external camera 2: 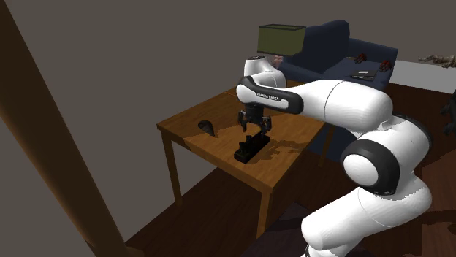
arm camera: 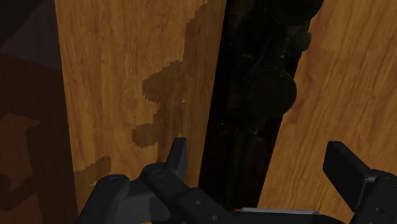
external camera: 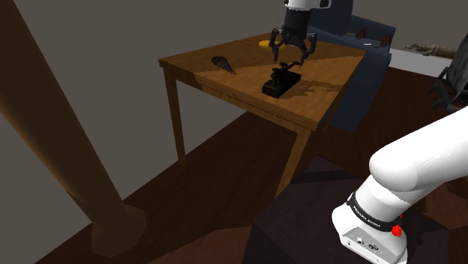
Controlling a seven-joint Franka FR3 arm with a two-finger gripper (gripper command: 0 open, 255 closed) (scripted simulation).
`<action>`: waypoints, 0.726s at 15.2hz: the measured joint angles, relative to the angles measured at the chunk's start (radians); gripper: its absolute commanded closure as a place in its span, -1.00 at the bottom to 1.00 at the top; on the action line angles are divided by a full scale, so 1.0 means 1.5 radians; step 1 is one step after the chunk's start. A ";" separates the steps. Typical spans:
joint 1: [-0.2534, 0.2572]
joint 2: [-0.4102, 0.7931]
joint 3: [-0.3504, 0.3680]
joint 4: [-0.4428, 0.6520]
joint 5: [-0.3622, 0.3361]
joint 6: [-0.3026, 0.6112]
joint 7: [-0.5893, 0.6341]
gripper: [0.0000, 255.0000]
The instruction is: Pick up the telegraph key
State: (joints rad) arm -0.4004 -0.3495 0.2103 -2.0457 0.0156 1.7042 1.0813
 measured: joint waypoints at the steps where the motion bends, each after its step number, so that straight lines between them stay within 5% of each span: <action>1: -0.002 0.000 0.001 -0.007 0.001 0.006 0.009 -1.00; 6: -0.003 0.002 0.003 -0.049 0.002 0.048 0.020 -1.00; 7: -0.003 0.001 0.003 -0.054 0.002 0.053 0.020 1.00; 11: -0.003 0.000 0.003 -0.058 0.002 0.057 0.020 1.00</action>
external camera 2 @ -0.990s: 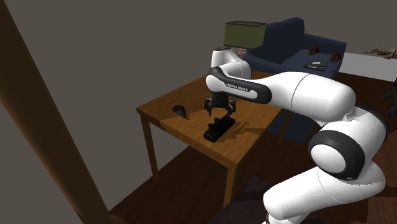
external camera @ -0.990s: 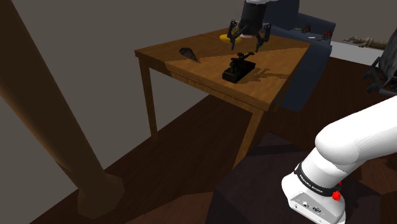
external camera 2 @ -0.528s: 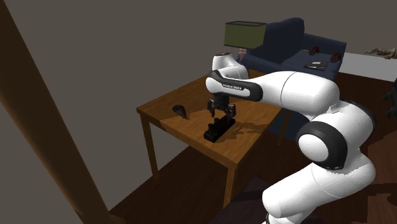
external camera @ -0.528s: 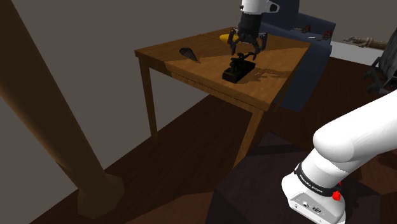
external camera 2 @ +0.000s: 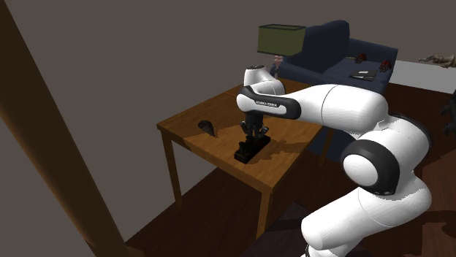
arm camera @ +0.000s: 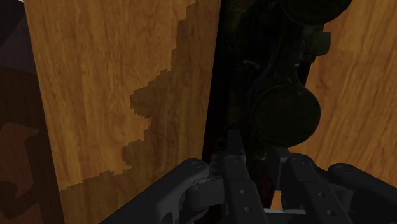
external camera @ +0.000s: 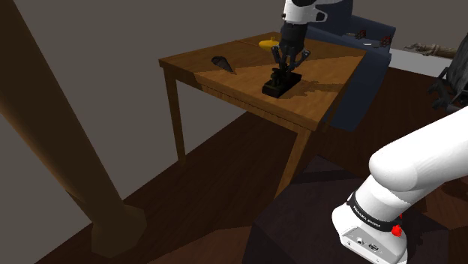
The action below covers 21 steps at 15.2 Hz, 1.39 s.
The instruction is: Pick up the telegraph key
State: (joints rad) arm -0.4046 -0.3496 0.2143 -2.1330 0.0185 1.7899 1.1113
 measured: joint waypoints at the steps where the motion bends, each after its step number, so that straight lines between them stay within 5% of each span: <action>1: 0.000 -0.001 0.000 0.000 0.000 0.000 0.000 1.00; 7: 0.000 0.002 0.000 0.005 0.000 -0.005 0.000 1.00; 21: -0.003 0.015 -0.002 0.137 -0.004 -0.124 -0.001 1.00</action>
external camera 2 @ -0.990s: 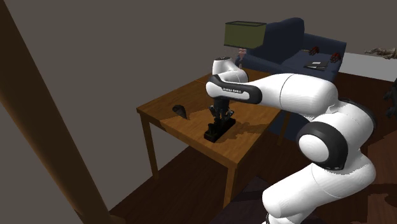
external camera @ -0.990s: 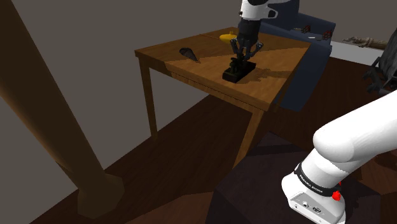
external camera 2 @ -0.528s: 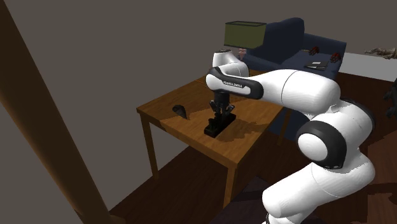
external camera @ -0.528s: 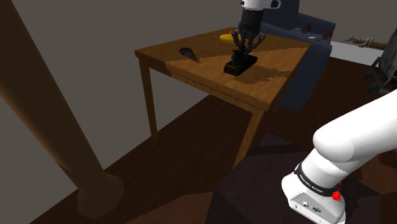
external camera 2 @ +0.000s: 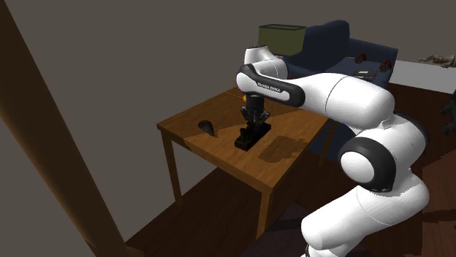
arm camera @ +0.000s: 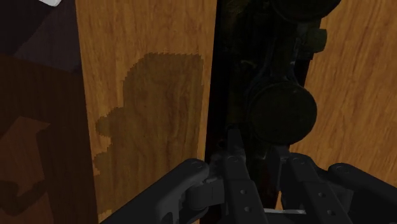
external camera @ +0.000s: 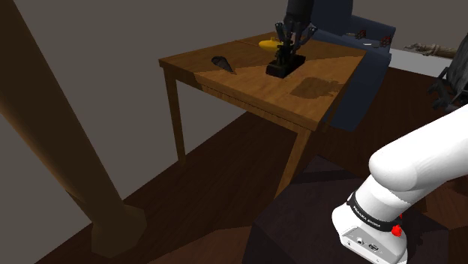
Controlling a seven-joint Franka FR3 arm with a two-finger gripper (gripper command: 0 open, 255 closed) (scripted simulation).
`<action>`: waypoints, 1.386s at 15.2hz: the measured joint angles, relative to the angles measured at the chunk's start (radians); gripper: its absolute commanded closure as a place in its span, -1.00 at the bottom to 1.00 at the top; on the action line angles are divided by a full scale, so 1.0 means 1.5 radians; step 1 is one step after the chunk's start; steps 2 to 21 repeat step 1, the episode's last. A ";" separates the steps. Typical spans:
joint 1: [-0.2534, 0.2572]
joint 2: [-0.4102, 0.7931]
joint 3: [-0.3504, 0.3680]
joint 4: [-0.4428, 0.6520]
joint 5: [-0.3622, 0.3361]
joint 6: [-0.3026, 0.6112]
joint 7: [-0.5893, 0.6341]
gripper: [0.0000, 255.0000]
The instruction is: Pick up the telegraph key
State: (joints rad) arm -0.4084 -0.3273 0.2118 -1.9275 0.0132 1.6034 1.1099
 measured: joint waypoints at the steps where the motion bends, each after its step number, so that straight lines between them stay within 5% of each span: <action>1: -0.001 0.001 -0.001 0.008 -0.001 -0.007 -0.001 1.00; 21: -0.001 0.001 -0.001 0.008 -0.001 -0.007 -0.001 1.00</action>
